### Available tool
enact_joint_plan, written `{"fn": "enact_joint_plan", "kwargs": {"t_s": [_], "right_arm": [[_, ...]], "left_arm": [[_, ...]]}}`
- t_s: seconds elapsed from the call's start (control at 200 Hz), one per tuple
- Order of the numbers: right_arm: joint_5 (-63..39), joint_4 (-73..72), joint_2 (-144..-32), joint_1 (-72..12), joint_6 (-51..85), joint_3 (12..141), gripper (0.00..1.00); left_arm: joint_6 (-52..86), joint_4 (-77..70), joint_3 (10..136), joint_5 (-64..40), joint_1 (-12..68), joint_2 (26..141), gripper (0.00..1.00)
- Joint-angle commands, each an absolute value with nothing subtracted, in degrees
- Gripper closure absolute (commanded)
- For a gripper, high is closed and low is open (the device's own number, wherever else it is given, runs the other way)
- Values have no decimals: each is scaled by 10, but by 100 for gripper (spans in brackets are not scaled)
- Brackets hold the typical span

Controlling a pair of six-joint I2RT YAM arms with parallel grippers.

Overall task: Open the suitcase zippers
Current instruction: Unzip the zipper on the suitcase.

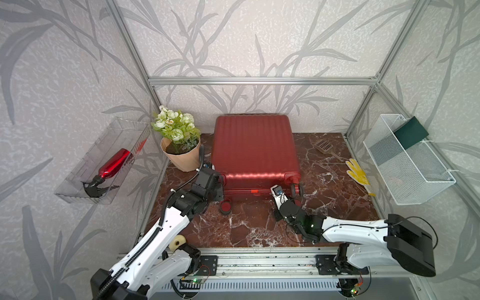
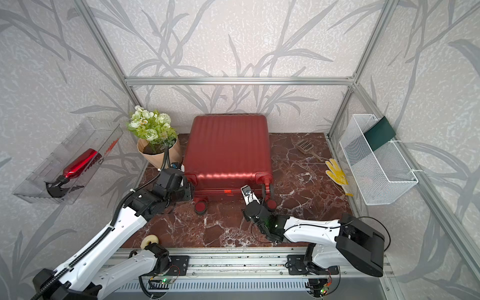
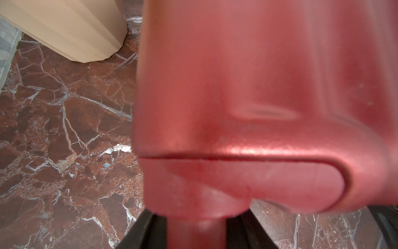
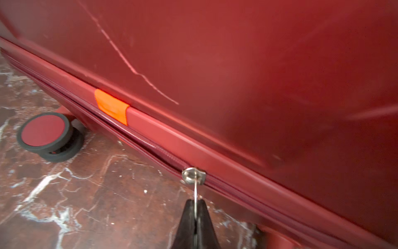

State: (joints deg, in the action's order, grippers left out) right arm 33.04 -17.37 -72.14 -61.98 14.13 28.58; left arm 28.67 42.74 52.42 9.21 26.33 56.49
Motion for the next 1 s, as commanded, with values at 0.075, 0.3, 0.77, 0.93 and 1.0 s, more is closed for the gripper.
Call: {"fn": "enact_joint_plan", "kwargs": {"t_s": [0.075,0.3,0.77,0.93,1.0], "right_arm": [[469,-166,-629,-616,110,265,100],[484,-211,-550,-600,63,208,100],[365,-222,-420,-468,54,135,100],[336,-194,-389,-453,58,134,100],[312,-185,-379,-454,63,134,100]], "left_arm": [[322,433,539,207,228,600,100],[306,428,559,220,217,634,100],[201,382,600,249,188,711,100],[139,339,635,246,176,752,100],[111,319,660,245,172,788,100]]}}
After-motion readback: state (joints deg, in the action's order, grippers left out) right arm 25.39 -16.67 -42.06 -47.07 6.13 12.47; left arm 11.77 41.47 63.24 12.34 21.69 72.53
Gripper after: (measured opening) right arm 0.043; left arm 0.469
